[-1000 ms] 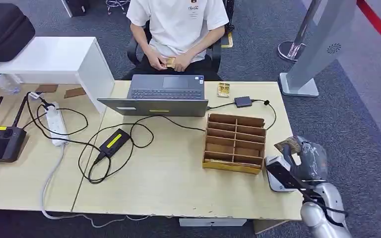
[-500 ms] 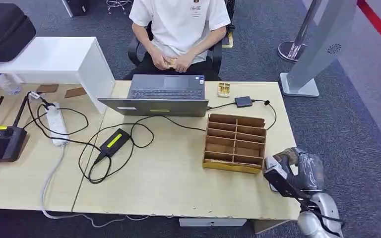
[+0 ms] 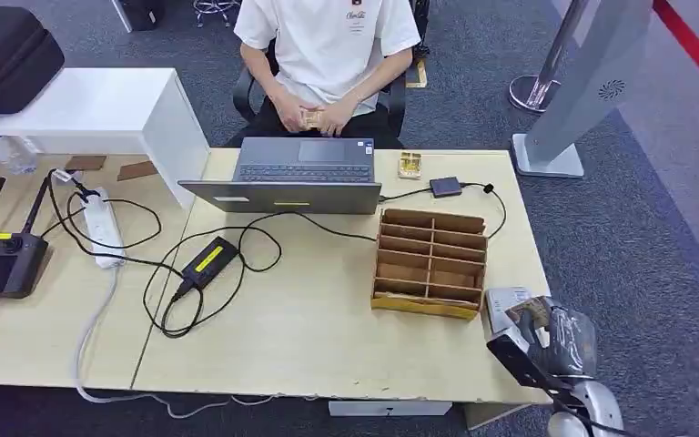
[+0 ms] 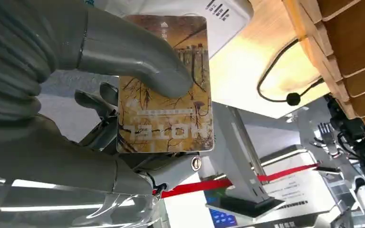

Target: Pass the card to the sensor for recognition and then transmit it.

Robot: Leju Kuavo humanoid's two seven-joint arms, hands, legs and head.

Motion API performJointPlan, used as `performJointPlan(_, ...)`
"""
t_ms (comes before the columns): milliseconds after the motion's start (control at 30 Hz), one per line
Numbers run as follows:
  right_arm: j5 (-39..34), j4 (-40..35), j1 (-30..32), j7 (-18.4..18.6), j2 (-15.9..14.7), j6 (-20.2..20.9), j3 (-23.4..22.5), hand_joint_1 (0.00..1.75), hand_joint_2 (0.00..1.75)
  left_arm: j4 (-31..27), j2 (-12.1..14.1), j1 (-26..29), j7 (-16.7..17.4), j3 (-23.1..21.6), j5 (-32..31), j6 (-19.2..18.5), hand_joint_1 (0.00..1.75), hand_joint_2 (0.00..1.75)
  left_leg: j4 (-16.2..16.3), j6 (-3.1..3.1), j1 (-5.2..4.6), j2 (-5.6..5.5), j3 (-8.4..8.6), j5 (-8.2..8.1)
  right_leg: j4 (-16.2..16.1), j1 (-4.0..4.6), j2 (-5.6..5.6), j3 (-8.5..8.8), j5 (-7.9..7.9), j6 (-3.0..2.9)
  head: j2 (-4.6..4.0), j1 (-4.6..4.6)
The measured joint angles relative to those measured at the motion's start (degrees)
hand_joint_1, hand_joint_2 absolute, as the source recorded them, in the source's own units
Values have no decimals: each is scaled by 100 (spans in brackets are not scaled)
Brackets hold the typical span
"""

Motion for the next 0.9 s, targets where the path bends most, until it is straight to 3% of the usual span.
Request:
performJointPlan(233,7,-85,0,74,11,114,-83,175,175,0,11,-1,-28,44,-96,81,0,175,0,0,-1,1,1,0,0,-1,0,4,1,0,0,2)
performJointPlan(467,2,-820,-227,400,-214,481,-79,175,175,0,48,-2,-42,44,-251,66,0,175,1,0,-4,7,-3,1,3,-4,4,0,5,-2,0,2)
performJointPlan(700,-79,-1213,-1513,708,-714,990,17,175,175,0,70,-23,57,44,-317,-266,0,175,3,0,-4,19,0,7,5,-4,17,0,17,-7,0,0)
performJointPlan(900,151,-679,-3137,1126,-822,1182,593,175,175,0,72,-56,118,44,-466,-487,0,175,2,-3,-1,25,3,12,10,-3,27,-1,21,-10,0,0)
